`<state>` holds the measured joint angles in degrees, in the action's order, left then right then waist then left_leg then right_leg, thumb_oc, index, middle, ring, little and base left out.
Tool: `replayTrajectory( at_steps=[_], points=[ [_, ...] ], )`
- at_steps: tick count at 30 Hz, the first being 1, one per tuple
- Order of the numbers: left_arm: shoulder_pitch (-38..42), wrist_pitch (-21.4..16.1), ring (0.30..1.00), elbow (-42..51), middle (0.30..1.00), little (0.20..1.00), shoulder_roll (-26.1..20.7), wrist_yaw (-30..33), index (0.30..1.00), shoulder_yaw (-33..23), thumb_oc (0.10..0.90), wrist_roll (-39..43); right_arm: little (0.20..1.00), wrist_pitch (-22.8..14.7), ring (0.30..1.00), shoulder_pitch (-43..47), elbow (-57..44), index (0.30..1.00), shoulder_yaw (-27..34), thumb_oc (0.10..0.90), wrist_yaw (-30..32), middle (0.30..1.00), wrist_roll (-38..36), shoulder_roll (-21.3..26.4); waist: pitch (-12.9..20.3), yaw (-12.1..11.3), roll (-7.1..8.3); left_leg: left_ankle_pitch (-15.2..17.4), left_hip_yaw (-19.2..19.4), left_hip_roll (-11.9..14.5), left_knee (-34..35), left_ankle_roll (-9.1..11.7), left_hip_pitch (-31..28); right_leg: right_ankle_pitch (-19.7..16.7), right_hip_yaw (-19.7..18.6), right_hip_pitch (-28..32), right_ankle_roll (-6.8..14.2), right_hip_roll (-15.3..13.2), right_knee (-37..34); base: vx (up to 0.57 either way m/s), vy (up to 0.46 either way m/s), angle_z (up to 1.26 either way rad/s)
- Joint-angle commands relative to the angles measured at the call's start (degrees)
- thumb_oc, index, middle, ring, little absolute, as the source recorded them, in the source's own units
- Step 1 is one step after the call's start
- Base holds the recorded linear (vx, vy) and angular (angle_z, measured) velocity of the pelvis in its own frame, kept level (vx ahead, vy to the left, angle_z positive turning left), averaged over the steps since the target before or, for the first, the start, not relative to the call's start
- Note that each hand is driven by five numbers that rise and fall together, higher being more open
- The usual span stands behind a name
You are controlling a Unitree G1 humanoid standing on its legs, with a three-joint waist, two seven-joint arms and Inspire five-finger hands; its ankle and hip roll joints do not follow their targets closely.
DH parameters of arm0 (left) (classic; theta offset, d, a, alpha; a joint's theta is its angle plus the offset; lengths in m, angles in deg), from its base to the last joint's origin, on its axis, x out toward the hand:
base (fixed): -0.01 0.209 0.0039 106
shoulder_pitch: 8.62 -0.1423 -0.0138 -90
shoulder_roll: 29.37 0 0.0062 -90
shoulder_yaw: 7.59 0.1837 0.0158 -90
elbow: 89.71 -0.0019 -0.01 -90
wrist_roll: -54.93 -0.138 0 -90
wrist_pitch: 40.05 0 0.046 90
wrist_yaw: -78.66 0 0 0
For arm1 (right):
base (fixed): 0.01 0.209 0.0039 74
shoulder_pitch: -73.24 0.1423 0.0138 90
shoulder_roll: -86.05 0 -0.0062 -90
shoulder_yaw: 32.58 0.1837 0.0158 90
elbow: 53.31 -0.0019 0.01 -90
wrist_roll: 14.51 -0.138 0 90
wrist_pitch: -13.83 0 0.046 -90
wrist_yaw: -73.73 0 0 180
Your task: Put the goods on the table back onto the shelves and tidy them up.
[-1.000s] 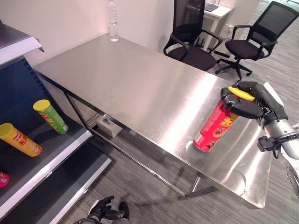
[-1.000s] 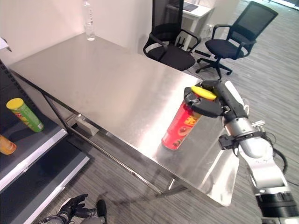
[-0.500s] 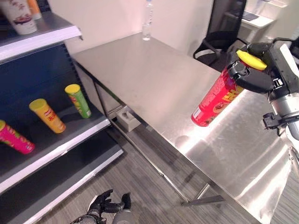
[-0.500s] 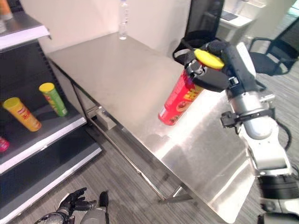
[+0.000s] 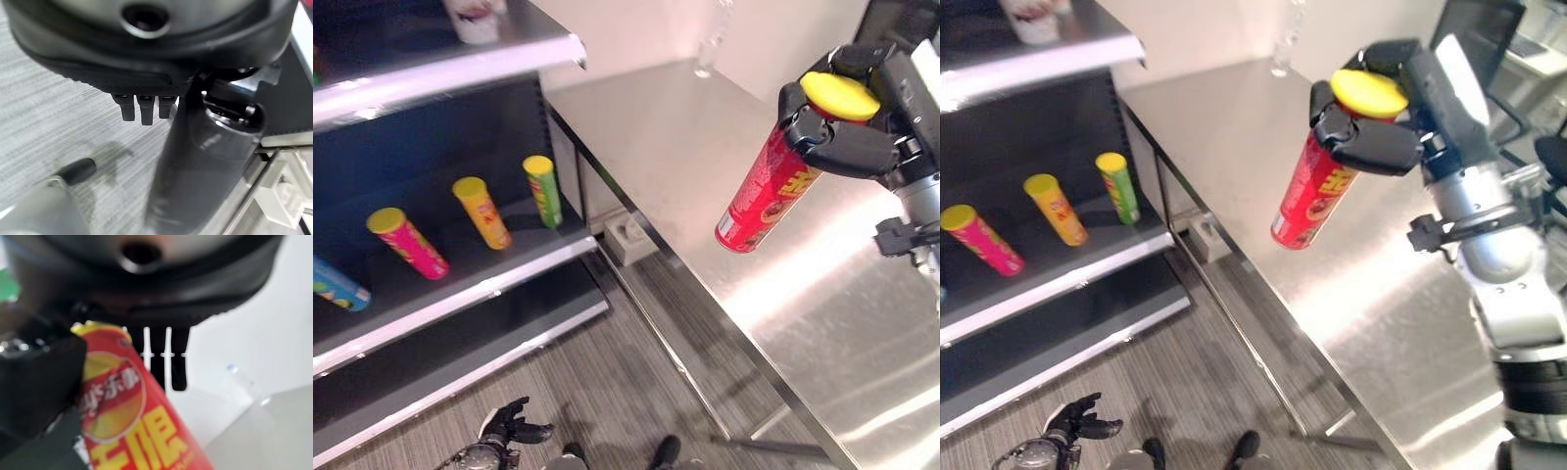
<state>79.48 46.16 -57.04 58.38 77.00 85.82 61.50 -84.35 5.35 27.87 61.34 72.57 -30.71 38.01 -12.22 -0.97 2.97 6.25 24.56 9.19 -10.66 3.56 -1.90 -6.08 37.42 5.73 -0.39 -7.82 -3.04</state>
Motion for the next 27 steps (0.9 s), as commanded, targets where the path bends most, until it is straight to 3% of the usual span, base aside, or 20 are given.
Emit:
replayTrajectory(
  at_steps=[1, 6, 7, 8, 9, 10, 11, 12, 13, 14, 16, 18, 19, 20, 21, 22, 23, 27],
  points=[
    [0.1, -2.2, 0.900, 1.4, 0.900, 0.900, -2.4, 0.4, 0.900, 2.1, 0.800, -2.5, 0.300, -4.2, 0.300, 6.0, -0.9, 0.300, 6.1, 0.400, 5.3, 0.300, 0.3, 1.6, 7.0, -1.4, 1.37, 0.3, 1.6, 5.8, 6.1, 7.0, -10.7, 1.5, 3.7, -2.5, 10.0, -6.1, -0.1, -0.07, 0.264, 0.19],
    [1.4, -2.4, 0.900, 1.9, 0.900, 0.900, -4.1, 0.7, 0.900, 2.1, 0.800, -3.8, 0.300, -3.3, 0.300, 4.0, -0.6, 0.300, 7.5, 0.400, 7.2, 0.300, 3.3, -1.2, 5.9, -1.3, 2.21, 1.1, 0.1, -0.2, 13.8, 3.5, -11.1, -3.3, 2.2, -4.7, 14.0, -11.7, 0.8, -0.12, 0.407, 0.22],
    [1.3, -2.4, 0.900, 2.1, 0.900, 0.900, -4.9, 0.4, 0.900, 1.9, 0.800, -4.5, 0.300, -2.3, 0.300, 3.1, -0.7, 0.300, 8.1, 0.400, 7.4, 0.300, 4.7, -1.6, 5.1, -0.6, 1.82, 1.4, -0.9, -2.1, 15.6, 2.0, -11.1, -6.4, 0.0, -6.4, 15.1, -14.8, 3.9, -0.11, 0.372, -0.01],
    [1.3, -2.4, 0.900, 2.2, 0.900, 0.900, -5.4, 0.5, 0.900, 2.0, 0.800, -4.6, 0.300, -2.3, 0.300, 2.5, -1.0, 0.300, 8.5, 0.400, 7.6, 0.300, 5.0, -1.9, 4.4, -0.2, 1.65, 1.4, -1.2, -2.2, 15.7, 1.9, -10.9, -8.7, -1.9, -7.4, 15.4, -16.1, 5.4, -0.23, 0.459, 0.08],
    [2.1, -2.5, 0.900, 2.8, 0.900, 0.900, -6.6, 0.7, 0.900, 2.1, 0.800, -5.2, 0.300, -1.7, 0.300, 1.2, -1.5, 0.300, 9.1, 0.400, 7.7, 0.300, 5.9, -2.3, 3.1, 1.7, 1.25, 1.3, -3.1, -1.6, 15.7, 1.5, -9.6, -8.9, -8.1, -9.7, 15.4, -16.6, 8.1, -0.17, 0.197, 0.27],
    [2.2, -2.5, 0.900, 2.8, 0.900, 0.900, -6.6, 0.7, 0.900, 2.1, 0.800, -5.2, 0.300, -1.7, 0.300, 1.1, -1.7, 0.300, 9.3, 0.400, 7.6, 0.300, 5.9, -2.4, 3.1, 1.6, 1.33, 1.3, -3.0, -1.7, 15.7, 1.5, -9.5, -8.6, -8.4, -10.2, 15.4, -16.7, 8.7, -0.23, 0.266, 0.71],
    [2.6, -2.5, 0.900, 2.9, 0.900, 0.900, -7.8, 0.8, 0.900, 2.1, 0.800, -5.2, 0.300, -1.3, 0.300, 0.5, -1.8, 0.300, 9.9, 0.400, 7.5, 0.300, 5.7, -2.7, 3.0, 2.2, 1.06, 0.6, -3.8, -1.3, 15.7, 0.7, -8.4, -4.8, -14.6, -10.6, 15.2, -14.9, 12.0, -0.11, 0.155, 0.69],
    [2.6, -2.4, 0.900, 2.9, 0.900, 0.900, -7.9, 0.8, 0.900, 2.0, 0.800, -5.2, 0.300, -1.3, 0.300, 0.5, -1.8, 0.300, 9.9, 0.400, 7.4, 0.300, 5.7, -2.8, 3.0, 2.1, 1.13, 0.6, -3.7, -1.3, 15.7, 0.8, -8.4, -4.4, -14.8, -10.9, 15.2, -15.0, 12.5, -0.20, 0.229, 0.49],
    [3.0, -2.3, 0.900, 2.9, 0.900, 0.900, -9.0, 1.2, 0.900, 2.0, 0.800, -4.9, 0.300, -1.8, 0.300, 0.9, -1.6, 0.300, 9.9, 0.400, 7.6, 0.300, 5.1, -3.3, 3.1, 1.5, 1.54, -0.5, -4.2, -1.2, 15.7, -0.2, -7.1, -0.8, -16.1, -9.6, 14.5, -13.3, 16.7, -0.15, 0.061, 0.07],
    [3.1, -2.3, 0.900, 2.9, 0.900, 0.900, -9.1, 1.2, 0.900, 2.0, 0.800, -4.9, 0.300, -1.8, 0.300, 1.0, -1.6, 0.300, 9.9, 0.400, 7.6, 0.300, 5.1, -3.3, 2.9, 1.5, 1.91, -1.5, -3.5, -1.5, 15.7, -0.4, -6.6, -1.3, -15.3, -10.1, 13.7, -13.7, 16.8, -0.22, 0.100, 0.05],
    [3.0, -2.2, 0.900, 3.1, 0.900, 0.900, -10.0, 1.2, 0.900, 2.1, 0.800, -4.4, 0.300, -2.5, 0.300, 1.8, -1.8, 0.300, 9.5, 0.400, 7.4, 0.300, 4.5, -3.3, 3.5, 0.8, 2.19, -2.6, -4.2, -1.4, 15.7, -1.5, -4.6, 2.5, -15.5, -9.7, 13.2, -11.4, 23.2, -0.18, 0.089, -0.05],
    [3.0, -2.1, 0.900, 3.0, 0.900, 0.900, -10.5, 1.5, 0.900, 2.0, 0.800, -3.7, 0.300, -3.1, 0.300, 2.7, -2.3, 0.300, 9.1, 0.400, 7.0, 0.300, 3.7, -3.4, 4.1, 0.4, 2.71, -3.8, -5.1, -1.4, 15.7, -1.8, -2.6, 6.8, -16.6, -9.2, 12.7, -7.4, 27.2, -0.18, 0.077, 0.02],
    [2.8, -2.0, 0.900, 2.9, 0.900, 0.900, -10.5, 1.6, 0.900, 1.7, 0.800, -3.0, 0.300, -3.4, 0.300, 2.8, -2.5, 0.300, 8.8, 0.400, 6.5, 0.300, 3.2, -3.1, 4.7, -0.1, 3.59, -5.0, -6.0, -1.9, 15.7, -2.0, -1.1, 9.9, -18.1, -8.1, 12.3, -2.7, 28.1, -0.19, 0.039, 0.13],
    [2.7, -1.9, 0.900, 3.1, 0.900, 0.900, -10.5, 1.7, 0.900, 1.6, 0.800, -2.6, 0.300, -3.4, 0.300, 3.0, -2.6, 0.300, 8.6, 0.400, 6.3, 0.300, 3.2, -3.1, 4.7, -0.5, 4.09, -5.4, -6.3, -2.2, 15.7, -2.1, -0.5, 10.8, -18.5, -8.0, 12.3, -0.8, 28.4, -0.16, 0.026, 0.01],
    [2.7, -1.9, 0.900, 3.1, 0.900, 0.900, -10.5, 1.7, 0.900, 1.6, 0.800, -2.6, 0.300, -3.4, 0.300, 3.0, -2.6, 0.300, 8.6, 0.400, 6.3, 0.300, 3.2, -3.1, 4.8, -0.5, 4.00, -5.7, -6.3, -2.0, 15.7, -2.1, -0.3, 10.6, -18.4, -8.1, 12.1, -0.6, 28.2, -0.13, -0.012, -0.06],
    [2.6, -1.8, 0.900, 2.8, 0.900, 0.900, -10.3, 1.8, 0.900, 1.3, 0.800, -2.3, 0.300, -3.5, 0.300, 3.2, -2.8, 0.300, 8.1, 0.400, 6.3, 0.300, 3.2, -3.2, 4.9, -1.2, 4.87, -5.9, -6.6, -2.3, 15.7, -1.9, 0.5, 12.6, -18.7, -7.2, 11.4, 1.2, 26.6, -0.26, -0.189, -0.03],
    [2.6, -2.1, 0.900, 2.4, 0.900, 0.900, -9.9, 1.4, 0.900, 1.0, 0.800, -2.0, 0.300, -4.3, 0.300, 4.0, -3.2, 0.300, 7.8, 0.400, 6.6, 0.300, 2.1, -3.8, 6.1, -3.3, 8.67, -8.0, -6.7, -2.7, 15.7, 0.2, 4.1, 14.9, -18.2, -1.2, 8.3, 5.5, 9.1, -0.33, -0.230, 0.25],
    [1.6, -2.1, 0.900, 3.1, 0.900, 0.900, -10.0, 0.9, 0.900, 0.5, 0.800, -2.9, 0.300, -4.6, 0.300, 3.8, -4.2, 0.300, 8.0, 0.400, 6.5, 0.300, 2.0, -3.5, 4.7, -4.3, 10.02, -13.0, -7.7, -0.4, 15.4, 2.7, 10.7, 12.7, -19.2, -0.3, 7.3, 8.6, 0.8, -0.31, -0.100, 0.49]
  ],
)
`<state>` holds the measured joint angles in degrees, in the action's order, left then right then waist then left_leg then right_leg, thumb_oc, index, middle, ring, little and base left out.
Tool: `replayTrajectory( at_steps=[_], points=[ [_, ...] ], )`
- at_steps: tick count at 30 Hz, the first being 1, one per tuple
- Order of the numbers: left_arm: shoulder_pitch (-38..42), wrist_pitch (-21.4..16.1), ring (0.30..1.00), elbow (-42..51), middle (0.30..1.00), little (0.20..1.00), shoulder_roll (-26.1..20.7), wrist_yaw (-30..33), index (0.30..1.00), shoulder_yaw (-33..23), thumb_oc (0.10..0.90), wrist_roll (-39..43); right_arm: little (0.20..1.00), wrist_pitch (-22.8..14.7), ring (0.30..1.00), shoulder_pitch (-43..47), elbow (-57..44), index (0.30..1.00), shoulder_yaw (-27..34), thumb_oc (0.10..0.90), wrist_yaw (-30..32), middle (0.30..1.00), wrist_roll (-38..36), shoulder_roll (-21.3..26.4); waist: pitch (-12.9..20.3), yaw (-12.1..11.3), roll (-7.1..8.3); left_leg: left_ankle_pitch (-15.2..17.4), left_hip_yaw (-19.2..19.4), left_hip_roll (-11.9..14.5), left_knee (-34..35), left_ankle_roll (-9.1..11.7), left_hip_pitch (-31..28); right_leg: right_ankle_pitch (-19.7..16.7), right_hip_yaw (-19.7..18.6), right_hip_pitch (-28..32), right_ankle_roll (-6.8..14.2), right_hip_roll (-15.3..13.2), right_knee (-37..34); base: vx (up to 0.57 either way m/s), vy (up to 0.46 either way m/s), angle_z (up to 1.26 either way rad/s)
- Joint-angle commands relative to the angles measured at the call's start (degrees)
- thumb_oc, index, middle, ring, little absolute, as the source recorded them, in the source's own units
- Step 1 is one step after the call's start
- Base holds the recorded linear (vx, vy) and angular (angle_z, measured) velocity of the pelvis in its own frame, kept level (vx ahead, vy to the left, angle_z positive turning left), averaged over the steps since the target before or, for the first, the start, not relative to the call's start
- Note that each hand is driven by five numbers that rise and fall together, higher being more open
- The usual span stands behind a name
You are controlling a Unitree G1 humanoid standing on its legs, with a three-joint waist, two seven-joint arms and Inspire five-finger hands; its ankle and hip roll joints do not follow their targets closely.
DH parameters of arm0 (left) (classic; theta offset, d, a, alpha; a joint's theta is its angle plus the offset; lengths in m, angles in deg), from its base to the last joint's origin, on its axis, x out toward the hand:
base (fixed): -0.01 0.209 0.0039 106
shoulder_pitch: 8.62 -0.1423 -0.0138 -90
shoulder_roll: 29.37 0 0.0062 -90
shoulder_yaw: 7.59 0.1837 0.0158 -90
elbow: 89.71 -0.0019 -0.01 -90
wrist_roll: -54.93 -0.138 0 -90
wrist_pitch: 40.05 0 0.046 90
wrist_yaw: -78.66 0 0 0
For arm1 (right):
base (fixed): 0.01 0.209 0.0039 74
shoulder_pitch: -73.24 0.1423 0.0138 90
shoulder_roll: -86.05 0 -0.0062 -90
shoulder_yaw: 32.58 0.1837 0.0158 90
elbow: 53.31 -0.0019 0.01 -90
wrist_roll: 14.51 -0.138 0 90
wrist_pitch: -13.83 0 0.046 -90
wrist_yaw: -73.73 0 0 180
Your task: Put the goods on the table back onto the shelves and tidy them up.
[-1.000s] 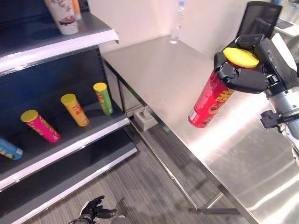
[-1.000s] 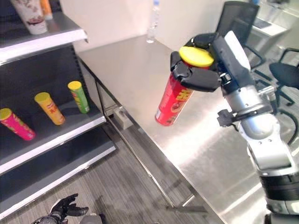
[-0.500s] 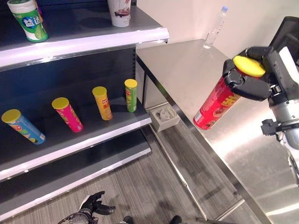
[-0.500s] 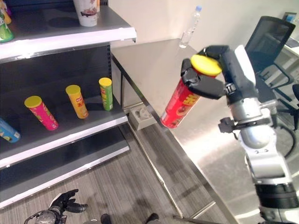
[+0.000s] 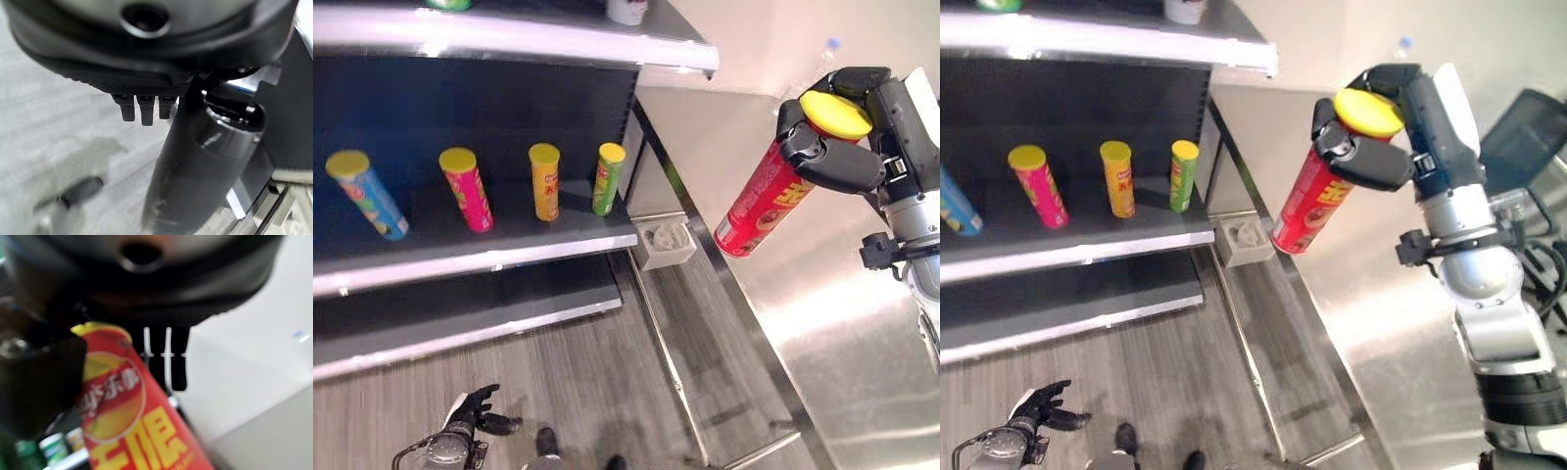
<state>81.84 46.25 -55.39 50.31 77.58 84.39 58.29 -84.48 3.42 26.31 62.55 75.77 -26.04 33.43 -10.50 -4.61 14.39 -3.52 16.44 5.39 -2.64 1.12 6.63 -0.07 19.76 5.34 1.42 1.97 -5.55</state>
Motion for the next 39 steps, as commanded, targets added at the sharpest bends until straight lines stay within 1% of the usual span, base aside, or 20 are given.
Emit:
replayTrajectory(
  at_steps=[1, 4, 7, 11, 12, 17, 19, 21, 23, 24, 26, 27, 28, 31, 32, 33, 34, 36, 37, 39],
  points=[
    [-1.0, -2.3, 0.900, 1.8, 0.900, 0.900, -1.6, 0.1, 0.900, 2.1, 0.800, -0.3, 0.300, -4.6, 0.300, 5.8, -3.2, 0.300, 6.9, 0.400, 3.6, 0.300, -1.8, 2.6, 1.6, 0.2, -1.91, -4.4, 3.7, 4.8, 6.2, 4.8, 4.3, 6.1, 0.4, -0.2, 5.3, -1.7, 2.0, -0.38, 0.137, 0.61],
    [-1.3, -2.2, 0.900, 1.8, 0.900, 0.900, -0.9, 0.2, 0.900, 1.6, 0.800, -0.3, 0.300, -4.2, 0.300, 5.8, -4.3, 0.300, 6.6, 0.400, 3.0, 0.300, -0.3, 4.0, 1.6, 1.7, -3.59, -2.5, 8.8, 7.4, 4.6, 5.4, 3.5, 5.2, 2.1, -0.4, 5.7, -2.8, 0.7, -0.17, 0.143, 0.79],
    [-1.2, -2.2, 0.900, 1.4, 0.900, 0.900, -0.8, 0.5, 0.900, 1.7, 0.800, -0.7, 0.300, -4.5, 0.300, 6.2, -5.9, 0.300, 5.3, 0.400, 1.9, 0.300, 0.1, 3.9, 1.7, 1.6, -3.83, -0.6, 5.8, 9.8, 1.1, 6.2, 1.6, 3.6, 3.1, -0.8, 5.5, -4.5, 0.7, -0.07, 0.113, 0.42],
    [-1.2, -2.3, 0.900, 2.2, 0.900, 0.900, -0.1, 0.3, 0.900, 2.4, 0.800, -0.6, 0.300, -4.4, 0.300, 8.6, -7.3, 0.300, 1.7, 0.400, 0.6, 0.300, 1.4, 4.9, 1.9, 3.2, -5.16, 1.7, 3.5, 17.8, -4.8, 7.9, -3.7, 2.8, 6.1, -1.2, 5.9, -7.8, 0.7, -0.03, 0.189, 0.22],
    [-1.3, -2.2, 0.900, 2.3, 0.900, 0.900, 0.1, 0.3, 0.900, 2.2, 0.800, -0.6, 0.300, -4.4, 0.300, 8.9, -7.2, 0.300, 1.4, 0.400, 0.6, 0.300, 1.5, 4.9, 1.8, 3.3, -5.38, 1.8, 3.5, 18.0, -4.9, 8.1, -3.9, 2.8, 6.0, -1.0, 5.9, -7.6, 0.7, 0.02, 0.371, 0.23],
    [-1.5, -2.2, 0.900, 4.7, 0.900, 0.900, 0.5, 0.0, 0.900, 4.0, 0.800, -0.8, 0.300, -3.5, 0.300, 9.1, -8.0, 0.300, -1.1, 0.400, 0.0, 0.300, 2.6, 3.6, 2.2, 4.9, -8.26, -1.4, 1.8, 23.7, -10.6, 10.6, -7.1, 1.6, 7.5, -0.9, 6.6, -11.3, 0.9, 0.04, 0.351, 0.32],
    [-1.1, -2.4, 0.900, 6.3, 0.900, 0.900, 0.2, 0.0, 0.900, 4.7, 0.800, -0.7, 0.300, -2.8, 0.300, 8.3, -9.5, 0.300, -1.3, 0.400, -0.5, 0.300, 3.5, 2.4, 2.3, 5.3, -9.88, 2.0, -2.7, 21.8, -10.7, 11.9, -7.2, -0.3, 7.2, -0.5, 8.4, -14.2, 0.8, 0.15, 0.552, 0.65],
    [-0.8, -2.5, 0.900, 6.7, 0.900, 0.900, -0.1, 0.0, 0.900, 4.8, 0.800, -0.6, 0.300, -2.4, 0.300, 8.3, -9.7, 0.300, -0.9, 0.400, -0.4, 0.300, 3.9, 2.0, 2.6, 5.5, -9.97, 5.2, -2.2, 20.2, -9.7, 11.6, -7.7, -1.6, 6.7, -0.5, 9.6, -15.9, 0.8, 0.09, 0.382, 0.40],
    [1.0, -2.6, 0.900, 7.5, 0.900, 0.900, -1.1, 0.2, 0.900, 5.4, 0.800, -0.8, 0.300, -1.6, 0.300, 8.0, -9.2, 0.300, -0.1, 0.400, 0.5, 0.300, 5.7, 0.5, 2.5, 6.0, -10.65, 10.5, -0.9, 15.4, -6.7, 10.2, -7.2, -6.6, 6.2, -1.9, 12.6, -21.4, 1.0, 0.05, 0.555, 0.21],
    [1.1, -2.6, 0.900, 7.5, 0.900, 0.900, -1.2, 0.2, 0.900, 5.5, 0.800, -0.8, 0.300, -1.6, 0.300, 8.0, -9.2, 0.300, -0.1, 0.400, 0.6, 0.300, 5.8, 0.5, 2.6, 5.9, -10.37, 10.5, -0.7, 15.0, -6.5, 10.0, -7.2, -6.8, 6.1, -2.0, 12.8, -21.8, 1.0, 0.02, 0.422, 0.13],
    [2.1, -2.8, 0.900, 8.1, 0.900, 0.900, -2.3, 0.7, 0.900, 5.8, 0.800, -0.9, 0.300, -0.9, 0.300, 8.1, -9.4, 0.300, -0.3, 0.400, 0.8, 0.300, 7.4, -1.0, 2.3, 5.9, -10.28, 11.0, 0.0, 10.4, -2.8, 8.0, -7.8, -13.0, 5.2, -3.8, 13.6, -25.5, 1.4, -0.06, 0.626, 0.04],
    [2.4, -2.7, 0.900, 9.1, 0.900, 0.900, -3.7, 1.3, 0.900, 5.2, 0.800, -0.7, 0.300, -0.6, 0.300, 10.3, -9.2, 0.300, -2.5, 0.400, 1.6, 0.300, 9.3, -1.1, 1.6, 4.9, -11.30, 10.1, 2.2, 6.3, 2.9, 5.4, -8.8, -17.9, 8.7, -6.6, 13.6, -29.3, 3.7, -0.12, 0.703, -0.11],
    [2.4, -2.7, 0.900, 9.2, 0.900, 0.900, -3.7, 1.3, 0.900, 5.2, 0.800, -0.7, 0.300, -0.6, 0.300, 10.5, -9.1, 0.300, -2.7, 0.400, 1.7, 0.300, 9.3, -1.1, 1.5, 4.9, -11.27, 9.7, 2.3, 6.1, 3.5, 5.3, -9.1, -17.9, 8.6, -6.7, 13.6, -29.4, 3.9, -0.09, 0.705, -0.25],
    [2.9, -2.3, 0.900, 7.9, 0.900, 0.900, -3.8, 1.7, 0.900, 4.3, 0.800, -0.4, 0.300, -0.3, 0.300, 9.8, -8.5, 0.300, -3.1, 0.400, 1.2, 0.300, 9.1, -1.6, 1.0, 6.2, -11.96, 8.4, 2.5, 3.9, 7.6, 4.0, -10.1, -11.9, 4.2, -9.1, 12.8, -25.4, 9.9, 0.03, 0.430, -0.19],
    [3.2, -1.9, 0.900, 6.7, 0.900, 0.900, -3.5, 1.9, 0.900, 4.1, 0.800, 0.3, 0.300, -0.6, 0.300, 9.3, -8.2, 0.300, -2.9, 0.400, 1.1, 0.300, 8.6, -1.5, 1.1, 6.7, -12.17, 8.3, 2.2, 3.2, 7.6, 3.2, -9.5, -4.5, 1.4, -10.0, 11.1, -19.1, 13.0, 0.06, 0.392, 0.17],
    [3.1, -1.8, 0.900, 6.3, 0.900, 0.900, -3.2, 1.9, 0.900, 4.1, 0.800, 0.3, 0.300, -0.8, 0.300, 8.9, -8.1, 0.300, -2.7, 0.400, 1.0, 0.300, 8.2, -1.2, 1.2, 6.9, -12.35, 8.3, 2.1, 2.8, 7.6, 2.9, -9.5, -1.0, 0.6, -10.5, 10.0, -16.0, 14.5, 0.05, 0.264, 0.29],
    [3.1, -1.8, 0.900, 6.2, 0.900, 0.900, -3.2, 1.9, 0.900, 4.2, 0.800, 0.3, 0.300, -0.8, 0.300, 8.8, -8.1, 0.300, -2.7, 0.400, 1.0, 0.300, 8.2, -1.1, 1.2, 6.8, -12.43, 8.3, 2.1, 2.9, 7.6, 3.1, -9.5, -0.5, 0.5, -10.6, 9.8, -15.9, 14.9, -0.03, 0.131, 0.30],
    [3.1, -1.7, 0.900, 4.7, 0.900, 0.900, -2.4, 1.9, 0.900, 4.6, 0.800, 0.0, 0.300, -1.2, 0.300, 8.7, -8.1, 0.300, -2.6, 0.400, 0.7, 0.300, 7.4, -0.9, 1.1, 7.2, -12.22, 7.1, 1.9, 1.5, 7.6, 2.4, -9.0, 2.3, 0.0, -11.9, 7.7, -11.1, 16.2, 0.00, 0.136, 0.25],
    [3.2, -1.4, 0.900, 4.1, 0.900, 0.900, -1.2, 1.8, 0.900, 4.7, 0.800, 0.3, 0.300, -1.3, 0.300, 7.6, -7.5, 0.300, -2.2, 0.400, 0.5, 0.300, 7.2, -0.3, 1.1, 7.9, -11.50, 7.5, 0.8, -0.3, 7.6, 2.2, -9.0, 3.4, -3.5, -12.4, 6.8, -6.3, 13.4, 0.09, 0.106, 0.32],
    [1.9, -1.6, 0.900, 4.5, 0.900, 0.900, 0.4, 1.3, 0.900, 4.5, 0.800, 1.0, 0.300, -0.9, 0.300, 6.8, -7.3, 0.300, -1.7, 0.400, 0.4, 0.300, 7.9, 1.3, 1.3, 8.0, -11.16, 8.3, -0.4, -2.0, 7.6, 2.2, -9.6, 2.9, -5.2, -10.6, 5.6, -4.8, 9.4, 0.13, 0.099, 0.83]
  ],
)
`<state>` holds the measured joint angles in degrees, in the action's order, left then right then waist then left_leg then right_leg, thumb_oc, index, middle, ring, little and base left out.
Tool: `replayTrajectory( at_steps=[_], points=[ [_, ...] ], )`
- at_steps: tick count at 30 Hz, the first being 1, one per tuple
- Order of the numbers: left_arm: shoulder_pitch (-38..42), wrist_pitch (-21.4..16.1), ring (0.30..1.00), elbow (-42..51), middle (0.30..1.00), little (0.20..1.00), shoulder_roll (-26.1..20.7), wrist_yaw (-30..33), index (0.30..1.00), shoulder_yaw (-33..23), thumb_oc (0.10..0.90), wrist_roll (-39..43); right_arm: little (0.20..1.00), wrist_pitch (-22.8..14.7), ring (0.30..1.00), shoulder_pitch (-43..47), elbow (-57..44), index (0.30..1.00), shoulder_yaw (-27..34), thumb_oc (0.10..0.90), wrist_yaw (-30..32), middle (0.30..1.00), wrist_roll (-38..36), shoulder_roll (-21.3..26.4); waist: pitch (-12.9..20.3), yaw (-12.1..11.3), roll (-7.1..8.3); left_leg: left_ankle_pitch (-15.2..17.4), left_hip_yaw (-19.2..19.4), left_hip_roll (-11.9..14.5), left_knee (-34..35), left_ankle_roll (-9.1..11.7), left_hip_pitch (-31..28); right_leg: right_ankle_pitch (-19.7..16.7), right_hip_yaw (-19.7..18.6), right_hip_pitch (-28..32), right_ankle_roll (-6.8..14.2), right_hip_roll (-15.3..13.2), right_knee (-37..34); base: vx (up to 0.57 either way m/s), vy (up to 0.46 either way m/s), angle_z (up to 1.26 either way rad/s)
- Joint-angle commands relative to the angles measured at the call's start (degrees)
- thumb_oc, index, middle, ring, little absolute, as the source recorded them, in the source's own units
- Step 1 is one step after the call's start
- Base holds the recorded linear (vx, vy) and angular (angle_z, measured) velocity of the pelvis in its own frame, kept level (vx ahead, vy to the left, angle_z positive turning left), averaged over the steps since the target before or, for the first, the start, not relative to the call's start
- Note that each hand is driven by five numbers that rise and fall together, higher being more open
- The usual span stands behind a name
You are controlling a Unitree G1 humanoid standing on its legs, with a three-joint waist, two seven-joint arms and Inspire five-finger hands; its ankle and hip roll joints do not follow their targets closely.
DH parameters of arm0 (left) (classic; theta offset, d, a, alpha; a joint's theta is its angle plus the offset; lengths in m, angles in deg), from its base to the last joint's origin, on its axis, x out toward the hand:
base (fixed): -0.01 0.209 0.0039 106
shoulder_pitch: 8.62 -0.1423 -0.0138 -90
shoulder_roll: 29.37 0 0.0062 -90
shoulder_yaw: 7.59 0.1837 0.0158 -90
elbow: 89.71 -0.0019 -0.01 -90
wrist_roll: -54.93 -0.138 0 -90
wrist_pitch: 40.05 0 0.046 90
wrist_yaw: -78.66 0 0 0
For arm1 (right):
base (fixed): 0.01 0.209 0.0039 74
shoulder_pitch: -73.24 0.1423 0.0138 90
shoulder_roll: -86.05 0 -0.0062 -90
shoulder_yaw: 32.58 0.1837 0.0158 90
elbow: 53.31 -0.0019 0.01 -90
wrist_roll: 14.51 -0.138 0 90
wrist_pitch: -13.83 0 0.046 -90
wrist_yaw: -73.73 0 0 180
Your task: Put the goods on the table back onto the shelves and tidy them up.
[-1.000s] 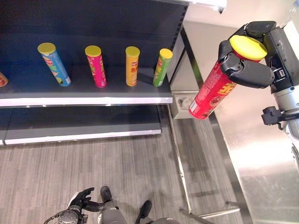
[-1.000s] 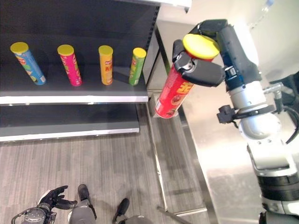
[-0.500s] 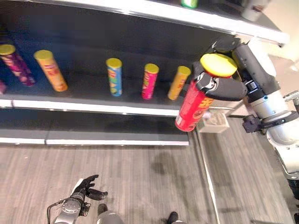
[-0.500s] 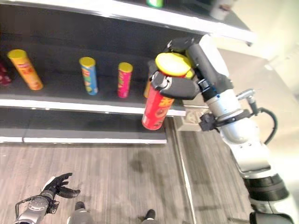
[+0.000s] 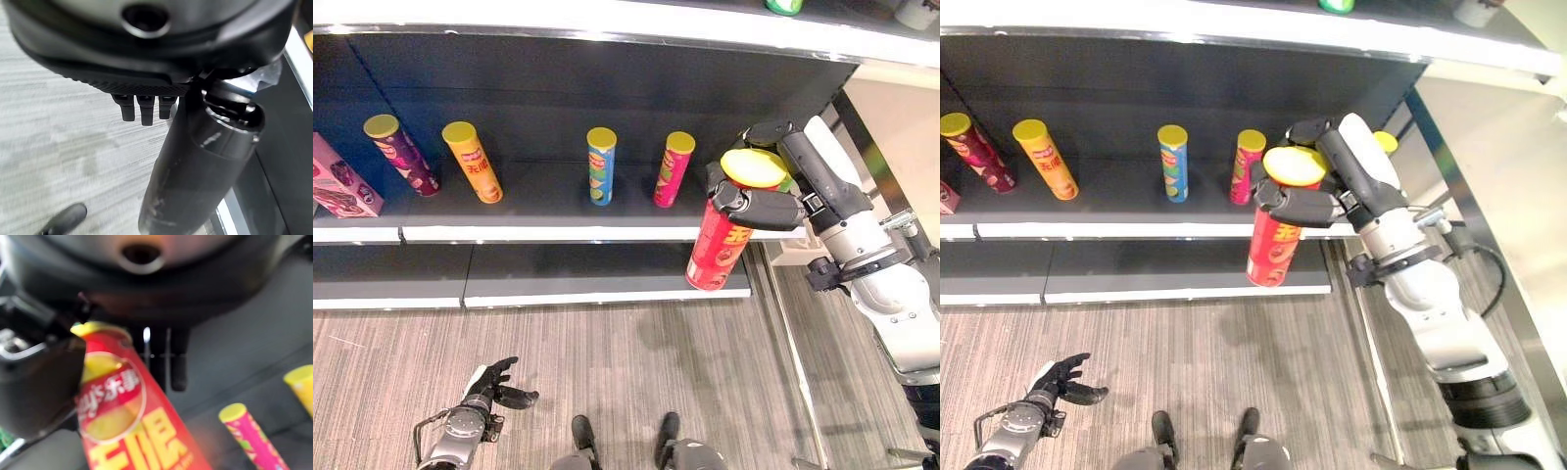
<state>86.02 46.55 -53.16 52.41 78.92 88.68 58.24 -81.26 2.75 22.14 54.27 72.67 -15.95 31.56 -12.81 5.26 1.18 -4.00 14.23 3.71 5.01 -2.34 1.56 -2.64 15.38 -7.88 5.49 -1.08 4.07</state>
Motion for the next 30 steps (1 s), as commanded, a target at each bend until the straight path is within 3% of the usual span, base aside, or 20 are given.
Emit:
replayTrajectory(
  at_steps=[1, 5, 6, 7, 8, 9, 10, 11, 13, 14, 16, 18, 19, 21, 22, 24, 25, 27, 29, 30],
  points=[
    [-2.3, -2.1, 0.900, 1.6, 0.900, 0.900, -1.0, 0.1, 0.900, 0.0, 0.800, 0.9, 0.300, -3.9, 0.300, 7.8, -2.7, 0.300, 6.4, 0.400, 3.5, 0.300, -2.4, 3.1, 3.7, -2.1, 2.03, 9.0, 1.5, -0.9, 0.0, 5.6, -4.7, 4.9, -0.6, 3.5, 1.7, -1.5, -2.1, 0.16, 0.087, 0.94],
    [-2.1, -2.2, 0.900, 2.7, 0.900, 0.900, 0.3, -0.1, 0.900, 0.2, 0.800, 1.9, 0.300, -4.2, 0.300, 9.5, -2.7, 0.300, 5.5, 0.400, 3.5, 0.300, -1.9, 5.0, 1.5, -2.9, 2.50, 10.8, 1.5, -1.8, -9.0, 7.0, -0.7, 5.1, 1.2, 6.1, 0.7, -2.8, -4.7, 0.04, 0.030, 0.42],
    [-2.1, -1.8, 0.900, 4.6, 0.900, 0.900, 0.6, -0.2, 0.900, 0.5, 0.800, 2.6, 0.300, -3.6, 0.300, 9.9, -2.3, 0.300, 4.6, 0.400, 3.3, 0.300, -1.4, 5.6, 0.4, -2.8, 3.02, 11.8, 2.8, 1.5, -14.8, 8.4, 3.1, 5.3, 1.9, 6.2, 0.8, -4.4, -4.6, 0.01, 0.134, 0.53],
    [-2.3, -1.7, 0.900, 4.9, 0.900, 0.900, 0.6, -0.4, 0.900, 0.8, 0.800, 2.4, 0.300, -3.4, 0.300, 9.9, -2.4, 0.300, 4.3, 0.400, 3.1, 0.300, -1.2, 5.7, 0.5, -2.7, 3.09, 11.7, 3.3, 3.3, -15.1, 8.5, 3.2, 5.6, 2.1, 6.2, 1.0, -5.1, -4.5, 0.02, 0.135, 0.64],
    [-2.4, -1.7, 0.900, 4.9, 0.900, 0.900, 0.6, -0.4, 0.900, 0.8, 0.800, 2.4, 0.300, -3.4, 0.300, 9.9, -2.4, 0.300, 4.2, 0.400, 3.1, 0.300, -1.2, 5.7, 0.5, -2.7, 3.05, 11.8, 3.3, 3.4, -15.2, 8.6, 3.3, 5.6, 2.1, 6.2, 1.0, -5.1, -4.4, 0.16, 0.228, 0.36],
    [-2.2, -1.8, 0.900, 5.0, 0.900, 0.900, 0.3, -0.5, 0.900, 1.0, 0.800, 1.8, 0.300, -3.4, 0.300, 9.7, -3.0, 0.300, 4.0, 0.400, 2.5, 0.300, -0.9, 5.8, 1.0, -2.3, 3.19, 11.4, 3.5, 9.0, -14.3, 9.5, 2.0, 7.0, 2.0, 6.1, 1.7, -7.5, -3.9, 0.16, 0.390, 0.27],
    [-1.5, -2.0, 0.900, 5.0, 0.900, 0.900, 0.2, -0.2, 0.900, 1.4, 0.800, 1.5, 0.300, -3.7, 0.300, 9.3, -3.4, 0.300, 3.9, 0.400, 2.4, 0.300, -0.7, 5.5, 1.4, -1.3, 2.96, 7.8, 4.0, 14.5, -12.2, 10.0, 0.7, 7.4, 2.3, 4.8, 2.3, -10.3, -3.3, 0.23, 0.513, -0.02],
    [-1.0, -2.1, 0.900, 4.8, 0.900, 0.900, 0.0, -0.1, 0.900, 1.8, 0.800, 1.3, 0.300, -3.9, 0.300, 8.6, -3.6, 0.300, 3.9, 0.400, 2.4, 0.300, -0.7, 5.1, 2.0, -0.7, 2.32, 3.5, 4.2, 17.7, -10.7, 11.5, 0.2, 8.2, 2.4, 4.0, 2.8, -11.4, -2.3, 0.17, 0.503, 0.04],
    [-0.5, -2.3, 0.900, 5.5, 0.900, 0.900, -0.5, -0.1, 0.900, 2.4, 0.800, 0.7, 0.300, -3.9, 0.300, 7.1, -3.9, 0.300, 4.1, 0.400, 2.0, 0.300, -0.8, 4.8, 2.5, -0.2, 1.16, -3.2, 4.1, 20.9, -9.5, 13.0, 0.1, 7.8, 2.4, 3.1, 3.4, -13.3, -1.2, 0.26, 0.501, 0.09],
    [-0.1, -2.5, 0.900, 5.8, 0.900, 0.900, -0.9, 0.1, 0.900, 3.0, 0.800, 0.5, 0.300, -3.8, 0.300, 6.2, -4.7, 0.300, 4.0, 0.400, 1.4, 0.300, -0.6, 4.3, 2.7, -0.3, -0.12, -0.7, -0.5, 19.1, -9.8, 13.8, 0.4, 7.5, 0.6, 5.0, 4.2, -14.8, -1.2, 0.41, 0.564, 0.10],
    [0.9, -2.4, 0.900, 5.3, 0.900, 0.900, -0.9, 0.6, 0.900, 3.7, 0.800, 0.2, 0.300, -2.9, 0.300, 5.8, -4.8, 0.300, 4.6, 0.400, 1.7, 0.300, 0.5, 3.4, 2.5, 0.0, -0.75, 4.1, -1.0, 16.0, -10.7, 13.7, 0.7, 5.3, -0.3, 7.2, 5.3, -17.4, -1.9, 0.40, 0.507, -0.09],
    [1.7, -2.5, 0.900, 5.4, 0.900, 0.900, -1.3, 1.0, 0.900, 4.1, 0.800, 0.2, 0.300, -2.7, 0.300, 6.4, -4.5, 0.300, 4.4, 0.400, 2.2, 0.300, 0.7, 3.1, 2.1, -0.2, -0.77, 4.7, -1.2, 13.8, -12.0, 13.3, 1.8, 2.6, -1.1, 7.1, 5.9, -19.3, -1.7, 0.20, 0.392, -0.05],
    [2.3, -2.6, 0.900, 6.1, 0.900, 0.900, -2.5, 0.8, 0.900, 4.5, 0.800, 0.4, 0.300, -2.4, 0.300, 7.2, -4.3, 0.300, 4.2, 0.400, 2.5, 0.300, 1.6, 2.8, 2.2, -0.3, -0.97, 7.8, 0.1, 9.9, -9.6, 11.2, 1.4, -1.8, -2.2, 5.3, 6.9, -22.6, -1.0, 0.17, 0.502, 0.00],
    [3.3, -2.4, 0.900, 5.4, 0.900, 0.900, -4.2, 2.2, 0.900, 3.5, 0.800, 0.5, 0.300, -2.4, 0.300, 9.0, -3.3, 0.300, 3.0, 0.400, 3.7, 0.300, 3.1, 1.8, 2.2, -0.8, -1.85, 8.0, 2.9, 5.5, -3.0, 8.9, -1.5, -8.5, -1.6, 1.4, 7.8, -25.3, 2.7, 0.19, 0.609, 0.00],
    [3.3, -2.4, 0.900, 5.4, 0.900, 0.900, -4.1, 2.2, 0.900, 3.4, 0.800, 0.6, 0.300, -2.4, 0.300, 9.2, -3.2, 0.300, 2.8, 0.400, 3.8, 0.300, 3.1, 1.9, 1.9, -0.8, -1.67, 7.1, 3.7, 5.1, -2.4, 8.5, -1.6, -9.1, -1.3, 0.8, 7.4, -25.7, 3.0, 0.21, 0.480, 0.01],
    [2.7, -2.0, 0.900, 3.8, 0.900, 0.900, -4.8, 2.6, 0.900, 2.0, 0.800, 0.3, 0.300, -2.4, 0.300, 8.9, -2.7, 0.300, 3.1, 0.400, 3.7, 0.300, 3.1, 1.7, 2.0, -0.3, -2.98, 8.2, 4.8, 4.9, 0.0, 8.0, -3.8, -4.8, -1.4, -1.1, 7.3, -21.8, 6.7, 0.12, 0.284, -0.51],
    [2.7, -2.0, 0.900, 3.9, 0.900, 0.900, -4.8, 2.6, 0.900, 2.0, 0.800, 0.3, 0.300, -2.4, 0.300, 8.9, -2.7, 0.300, 3.1, 0.400, 3.7, 0.300, 3.1, 1.8, 1.8, -0.4, -2.75, 7.1, 5.4, 4.7, 0.0, 7.7, -3.3, -5.7, -0.8, -1.5, 6.5, -22.1, 6.5, 0.01, 0.138, -0.41],
    [2.1, -1.8, 0.900, 1.1, 0.900, 0.900, -4.7, 2.9, 0.900, 1.0, 0.800, 0.2, 0.300, -2.6, 0.300, 10.1, -1.9, 0.300, 2.3, 0.400, 3.6, 0.300, 2.5, 1.5, 1.7, -0.6, -3.00, 8.5, 5.1, 4.6, 0.0, 8.0, -4.3, -1.7, -0.3, -2.4, 6.8, -16.5, 4.3, 0.05, 0.068, 0.01],
    [2.0, -1.9, 0.900, 0.4, 0.900, 0.900, -4.4, 2.9, 0.900, 0.7, 0.800, 0.1, 0.300, -2.7, 0.300, 10.9, -1.6, 0.300, 1.7, 0.400, 3.6, 0.300, 2.4, 1.7, 1.4, -0.5, -2.94, 8.0, 5.7, 4.6, 0.0, 7.9, -4.0, -1.7, 0.6, -3.7, 5.9, -14.9, 2.7, 0.02, -0.051, -0.14],
    [0.8, -2.3, 0.900, 0.8, 0.900, 0.900, -4.3, 2.8, 0.900, 0.5, 0.800, -0.6, 0.300, -3.4, 0.300, 9.9, -1.4, 0.300, 1.6, 0.400, 2.9, 0.300, 2.9, 2.6, 1.6, -0.3, -2.15, 8.2, 4.8, 4.5, 0.0, 8.2, -4.2, -0.8, -2.3, -2.8, 6.7, -12.8, -2.9, 0.08, -0.078, -0.07]
  ],
)
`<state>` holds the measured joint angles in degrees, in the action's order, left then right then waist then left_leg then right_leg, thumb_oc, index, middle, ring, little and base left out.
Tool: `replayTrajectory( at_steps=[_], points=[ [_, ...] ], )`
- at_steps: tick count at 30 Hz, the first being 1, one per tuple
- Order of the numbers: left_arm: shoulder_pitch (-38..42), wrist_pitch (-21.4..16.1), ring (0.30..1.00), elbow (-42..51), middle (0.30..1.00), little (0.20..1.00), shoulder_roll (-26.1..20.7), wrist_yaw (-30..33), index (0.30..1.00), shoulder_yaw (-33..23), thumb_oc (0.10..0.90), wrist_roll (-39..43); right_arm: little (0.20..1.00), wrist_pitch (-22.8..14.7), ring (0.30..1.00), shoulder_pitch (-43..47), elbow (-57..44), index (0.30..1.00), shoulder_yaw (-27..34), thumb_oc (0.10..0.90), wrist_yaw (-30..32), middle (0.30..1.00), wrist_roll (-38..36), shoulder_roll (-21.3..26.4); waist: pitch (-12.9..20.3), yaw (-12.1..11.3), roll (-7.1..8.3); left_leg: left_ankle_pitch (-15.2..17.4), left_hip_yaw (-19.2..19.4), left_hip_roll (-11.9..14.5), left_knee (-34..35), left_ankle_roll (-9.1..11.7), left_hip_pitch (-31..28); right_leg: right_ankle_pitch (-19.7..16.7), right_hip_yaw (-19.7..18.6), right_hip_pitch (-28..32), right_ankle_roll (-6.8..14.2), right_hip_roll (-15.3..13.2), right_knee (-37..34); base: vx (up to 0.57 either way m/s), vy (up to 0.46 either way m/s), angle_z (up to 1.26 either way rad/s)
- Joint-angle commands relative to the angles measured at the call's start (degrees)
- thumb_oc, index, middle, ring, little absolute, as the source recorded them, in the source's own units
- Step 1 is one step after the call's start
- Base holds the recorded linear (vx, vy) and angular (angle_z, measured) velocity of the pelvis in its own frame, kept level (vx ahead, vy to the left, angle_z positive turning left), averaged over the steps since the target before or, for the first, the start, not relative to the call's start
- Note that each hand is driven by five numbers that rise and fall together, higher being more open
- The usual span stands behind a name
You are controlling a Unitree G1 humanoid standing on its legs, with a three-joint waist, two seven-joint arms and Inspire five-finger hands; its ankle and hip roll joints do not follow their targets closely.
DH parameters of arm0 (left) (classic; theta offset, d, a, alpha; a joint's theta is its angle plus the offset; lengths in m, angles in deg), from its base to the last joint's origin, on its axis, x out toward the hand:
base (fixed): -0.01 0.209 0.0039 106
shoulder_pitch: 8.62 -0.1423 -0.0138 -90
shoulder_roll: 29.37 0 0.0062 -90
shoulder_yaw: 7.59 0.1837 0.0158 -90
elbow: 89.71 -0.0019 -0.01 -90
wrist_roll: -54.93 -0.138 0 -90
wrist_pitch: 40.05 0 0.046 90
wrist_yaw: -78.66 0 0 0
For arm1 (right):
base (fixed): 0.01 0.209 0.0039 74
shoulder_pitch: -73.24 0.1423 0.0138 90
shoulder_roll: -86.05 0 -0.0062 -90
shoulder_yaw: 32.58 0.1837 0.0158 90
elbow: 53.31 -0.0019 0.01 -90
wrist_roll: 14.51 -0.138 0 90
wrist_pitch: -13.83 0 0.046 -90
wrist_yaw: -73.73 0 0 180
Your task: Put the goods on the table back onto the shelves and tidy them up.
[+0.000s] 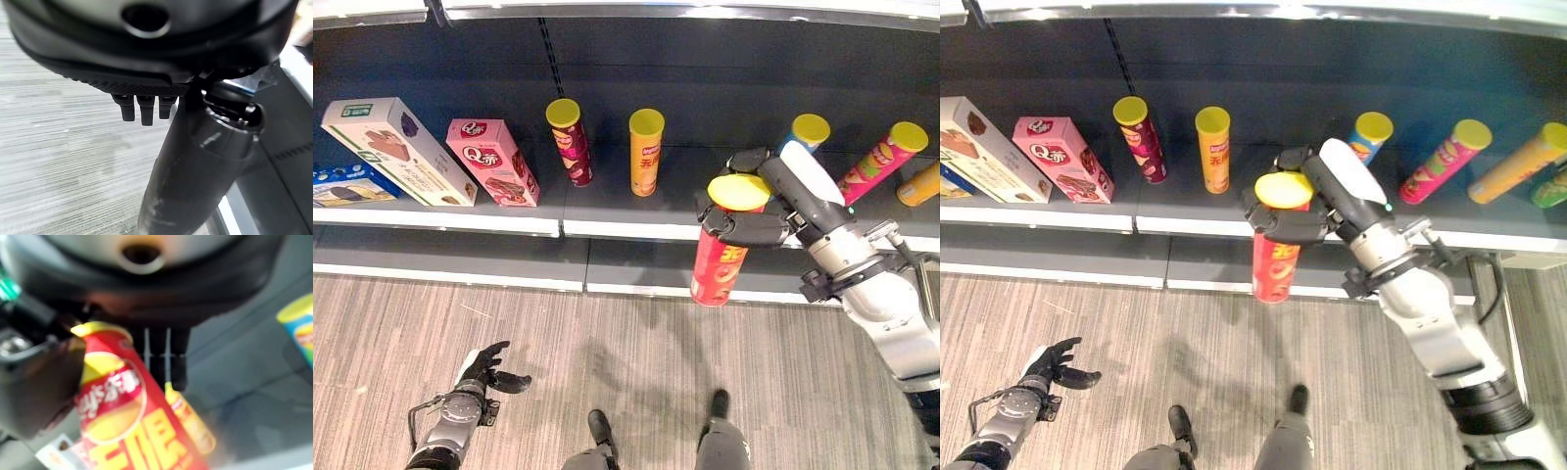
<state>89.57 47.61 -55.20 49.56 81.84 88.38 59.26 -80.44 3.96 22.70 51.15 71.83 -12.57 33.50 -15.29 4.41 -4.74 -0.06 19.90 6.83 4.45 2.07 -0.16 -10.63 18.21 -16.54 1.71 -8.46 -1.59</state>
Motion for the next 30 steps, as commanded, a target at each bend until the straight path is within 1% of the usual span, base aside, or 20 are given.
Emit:
replayTrajectory(
  at_steps=[1, 2, 3, 4, 5, 6, 8, 9, 11, 15, 19, 21, 23, 24, 26, 28, 29, 30],
  points=[
    [-2.8, -3.3, 0.900, 2.8, 0.900, 0.900, -1.4, -0.1, 0.900, 0.8, 0.800, -1.6, 0.300, -4.2, 0.300, 8.6, -1.9, 0.300, 4.7, 0.400, 3.7, 0.300, -0.5, 0.7, 3.9, 0.5, 3.78, 4.3, -0.9, 1.4, 0.6, 3.7, -2.6, 7.1, -5.2, 6.1, 10.5, -5.4, 2.5, 0.10, -0.081, 0.32],
    [-3.2, -3.0, 0.900, 3.4, 0.900, 0.900, -1.1, -0.7, 0.900, 1.0, 0.800, -0.8, 0.300, -4.1, 0.300, 8.2, -2.5, 0.300, 4.3, 0.400, 3.8, 0.300, 0.0, 1.6, 3.8, 0.3, 4.29, 3.9, -1.4, 1.3, 0.6, 3.8, -3.0, 7.3, -7.0, 6.5, 9.9, -4.9, 2.3, 0.05, -0.013, 0.72],
    [-3.0, -3.0, 0.900, 2.9, 0.900, 0.900, -0.4, -0.5, 0.900, 1.1, 0.800, -0.8, 0.300, -3.3, 0.300, 8.8, -2.1, 0.300, 3.9, 0.400, 3.8, 0.300, 0.0, 1.1, 3.6, -0.1, 4.55, 3.8, -1.1, 1.3, 0.6, 3.9, -3.3, 7.2, -7.4, 7.0, 9.8, -4.4, 1.9, 0.08, -0.045, 0.52],
    [-3.0, -3.1, 0.900, 2.6, 0.900, 0.900, 0.1, -0.3, 0.900, 0.7, 0.800, -0.6, 0.300, -3.9, 0.300, 9.4, -2.1, 0.300, 3.7, 0.400, 4.1, 0.300, -0.2, 0.6, 3.8, -0.7, 4.58, 3.6, -0.5, 1.5, 0.6, 4.2, -3.3, 7.1, -6.0, 7.6, 9.6, -4.4, 1.3, 0.07, -0.083, -0.05],
    [-3.1, -3.1, 0.900, 2.4, 0.900, 0.900, 0.7, -0.5, 0.900, 0.7, 0.800, -0.6, 0.300, -4.0, 0.300, 9.6, -2.1, 0.300, 3.6, 0.400, 4.0, 0.300, -0.6, 0.9, 3.8, -0.8, 4.61, 3.4, -0.4, 1.8, 0.6, 4.5, -3.5, 6.9, -5.1, 8.2, 9.4, -4.2, 0.7, 0.11, -0.161, -0.24],
    [-3.8, -3.0, 0.900, 2.5, 0.900, 0.900, 1.6, -0.8, 0.900, 0.9, 0.800, -0.6, 0.300, -3.7, 0.300, 9.9, -2.1, 0.300, 3.5, 0.400, 3.6, 0.300, -0.6, 1.3, 4.1, -0.7, 4.53, 2.7, -0.4, 2.6, 0.6, 5.2, -3.7, 6.9, -4.0, 9.6, 9.2, -3.5, -0.8, 0.10, -0.168, -0.08],
    [-4.0, -2.9, 0.900, 2.3, 0.900, 0.900, 1.9, -1.0, 0.900, 1.2, 0.800, -0.9, 0.300, -3.7, 0.300, 9.7, -2.2, 0.300, 3.5, 0.400, 3.5, 0.300, -0.7, 1.3, 4.2, -0.7, 4.45, 2.7, -0.3, 2.9, 0.6, 5.5, -3.8, 7.0, -3.5, 10.2, 9.1, -3.2, -1.3, 0.06, -0.107, 0.12],
    [-4.7, -2.9, 0.900, 2.2, 0.900, 0.900, 2.5, -1.2, 0.900, 1.4, 0.800, -1.4, 0.300, -3.8, 0.300, 9.3, -2.5, 0.300, 3.7, 0.400, 3.3, 0.300, -0.5, 1.3, 4.4, -0.7, 4.15, 1.7, -0.2, 3.5, 0.6, 6.1, -4.0, 7.2, -2.8, 11.5, 8.8, -2.9, -2.0, 0.05, -0.075, 0.25],
    [-4.9, -2.7, 0.900, 2.6, 0.900, 0.900, 3.2, -1.5, 0.900, 2.0, 0.800, -1.9, 0.300, -4.0, 0.300, 8.0, -3.7, 0.300, 4.0, 0.400, 2.5, 0.300, -0.3, 1.2, 4.3, -0.5, 3.76, 1.4, -0.2, 4.1, 0.6, 6.5, -4.5, 7.7, -2.4, 12.2, 8.5, -2.7, -1.8, 0.06, -0.096, 0.31],
    [-5.5, -2.6, 0.900, 3.3, 0.900, 0.900, 3.7, -1.8, 0.900, 2.5, 0.800, -2.7, 0.300, -4.1, 0.300, 7.0, -4.3, 0.300, 3.9, 0.400, 2.3, 0.300, 0.2, 0.0, 4.5, -0.5, 3.13, 2.0, 0.4, 4.2, 0.6, 6.5, -5.7, 8.3, -1.7, 13.9, 8.3, -3.0, -1.6, 0.03, -0.030, 0.09],
    [-6.1, -2.7, 0.900, 3.7, 0.900, 0.900, 3.8, -1.8, 0.900, 2.3, 0.800, -2.8, 0.300, -4.1, 0.300, 6.6, -3.9, 0.300, 3.8, 0.400, 2.8, 0.300, 1.7, -0.9, 4.7, -0.6, 2.97, 3.0, 0.8, 3.5, 0.6, 6.1, -6.4, 7.8, -1.7, 14.3, 8.7, -3.7, -1.7, 0.01, 0.018, -0.02],
    [-6.2, -2.7, 0.900, 3.6, 0.900, 0.900, 3.5, -1.4, 0.900, 1.9, 0.800, -2.8, 0.300, -3.4, 0.300, 6.6, -2.8, 0.300, 4.0, 0.400, 3.9, 0.300, 4.3, -1.4, 4.2, -0.7, 2.88, 3.6, 0.8, 2.6, 0.6, 5.5, -6.1, 7.4, -2.0, 13.0, 9.2, -4.5, -0.7, -0.03, 0.059, -0.07],
    [-5.7, -2.7, 0.900, 4.3, 0.900, 0.900, 2.7, -0.6, 0.900, 1.6, 0.800, -2.2, 0.300, -2.6, 0.300, 8.4, -1.8, 0.300, 4.6, 0.400, 6.2, 0.300, 8.0, -1.1, 2.4, -1.2, 2.53, 3.4, 0.6, 2.0, 0.3, 5.1, -3.8, 7.3, -2.9, 9.1, 9.5, -5.6, 1.7, -0.11, 0.054, -0.17],
    [-5.7, -2.7, 0.900, 4.3, 0.900, 0.900, 2.7, -0.6, 0.900, 1.6, 0.800, -2.2, 0.300, -2.6, 0.300, 8.4, -1.8, 0.300, 4.5, 0.400, 6.2, 0.300, 8.0, -1.1, 2.5, -1.2, 2.55, 3.4, 0.6, 2.0, 0.3, 5.1, -3.7, 7.4, -2.9, 9.0, 9.5, -5.6, 1.8, -0.14, 0.043, -0.13],
    [-5.2, -2.9, 0.900, 4.9, 0.900, 0.900, 1.6, -0.1, 0.900, 1.8, 0.800, -1.6, 0.300, -2.0, 0.300, 11.8, -0.8, 0.300, 4.7, 0.400, 8.6, 0.300, 10.9, -0.4, 0.3, -1.9, 1.84, 3.2, 0.3, 1.8, -1.2, 4.8, -0.8, 7.4, -3.2, 5.7, 9.5, -6.7, 4.3, -0.13, 0.040, -0.02],
    [-4.8, -3.0, 0.900, 5.1, 0.900, 0.900, 0.9, 0.3, 0.900, 1.5, 0.800, -1.2, 0.300, -1.4, 0.300, 14.5, 0.4, 0.300, 4.5, 0.400, 10.4, 0.300, 12.7, 0.5, -0.7, -2.2, 1.38, 3.2, -0.3, 1.7, -2.5, 4.7, 1.6, 7.4, -3.3, 3.6, 9.5, -7.3, 5.6, -0.09, 0.029, 0.09],
    [-4.8, -3.0, 0.900, 5.1, 0.900, 0.900, 0.9, 0.3, 0.900, 1.5, 0.800, -1.2, 0.300, -1.5, 0.300, 14.5, 0.4, 0.300, 4.5, 0.400, 10.4, 0.300, 12.7, 0.5, -0.7, -2.2, 1.37, 3.2, -0.3, 1.7, -2.6, 4.6, 1.7, 7.4, -3.3, 3.6, 9.5, -7.3, 5.6, -0.09, 0.023, 0.15],
    [-4.5, -3.1, 0.900, 5.3, 0.900, 0.900, 0.3, 0.5, 0.900, 1.6, 0.800, -0.6, 0.300, -1.1, 0.300, 16.7, 1.1, 0.300, 4.9, 0.400, 11.9, 0.300, 13.9, 1.3, -1.5, -2.5, 0.88, 3.3, -0.7, 1.8, -3.6, 4.6, 3.7, 7.3, -3.4, 1.8, 9.5, -7.7, 6.4, -0.08, -0.002, 0.14]
  ],
)
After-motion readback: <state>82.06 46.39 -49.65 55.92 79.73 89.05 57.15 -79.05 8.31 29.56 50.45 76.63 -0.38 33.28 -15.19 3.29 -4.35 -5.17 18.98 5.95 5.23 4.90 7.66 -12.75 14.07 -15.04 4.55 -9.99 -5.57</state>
